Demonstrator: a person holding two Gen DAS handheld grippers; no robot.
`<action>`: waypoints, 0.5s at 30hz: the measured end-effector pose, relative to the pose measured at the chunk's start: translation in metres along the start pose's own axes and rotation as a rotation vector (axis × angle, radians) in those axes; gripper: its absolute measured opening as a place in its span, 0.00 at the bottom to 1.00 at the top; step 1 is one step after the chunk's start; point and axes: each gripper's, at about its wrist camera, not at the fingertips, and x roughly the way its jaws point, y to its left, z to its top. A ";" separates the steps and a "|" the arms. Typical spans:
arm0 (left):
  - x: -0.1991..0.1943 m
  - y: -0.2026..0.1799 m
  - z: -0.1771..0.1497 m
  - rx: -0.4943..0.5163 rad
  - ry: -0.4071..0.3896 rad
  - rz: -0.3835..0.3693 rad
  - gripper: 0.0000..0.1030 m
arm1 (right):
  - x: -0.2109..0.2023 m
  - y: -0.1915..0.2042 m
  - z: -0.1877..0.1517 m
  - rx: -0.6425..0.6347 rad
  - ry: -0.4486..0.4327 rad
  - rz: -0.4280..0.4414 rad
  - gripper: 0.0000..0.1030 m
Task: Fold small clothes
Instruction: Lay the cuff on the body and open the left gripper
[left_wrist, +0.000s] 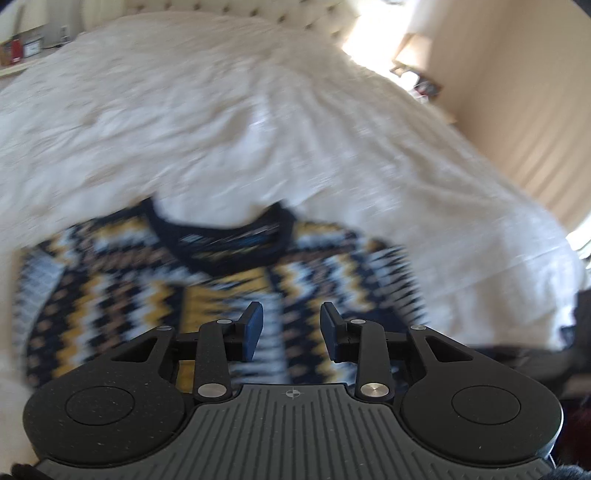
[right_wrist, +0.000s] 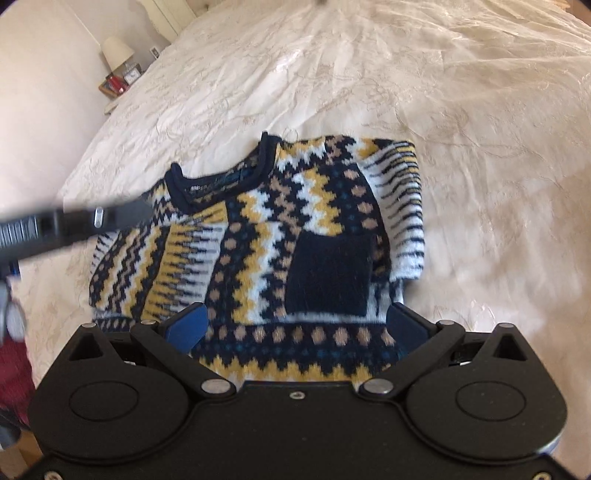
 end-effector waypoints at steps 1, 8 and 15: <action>0.000 0.012 -0.005 -0.013 0.016 0.036 0.32 | 0.003 -0.001 0.002 0.007 -0.003 0.003 0.99; 0.005 0.084 -0.033 -0.133 0.124 0.210 0.32 | 0.021 -0.014 0.016 0.075 -0.039 0.030 0.99; 0.017 0.116 -0.046 -0.247 0.194 0.227 0.33 | 0.044 -0.029 0.027 0.099 0.015 0.038 0.89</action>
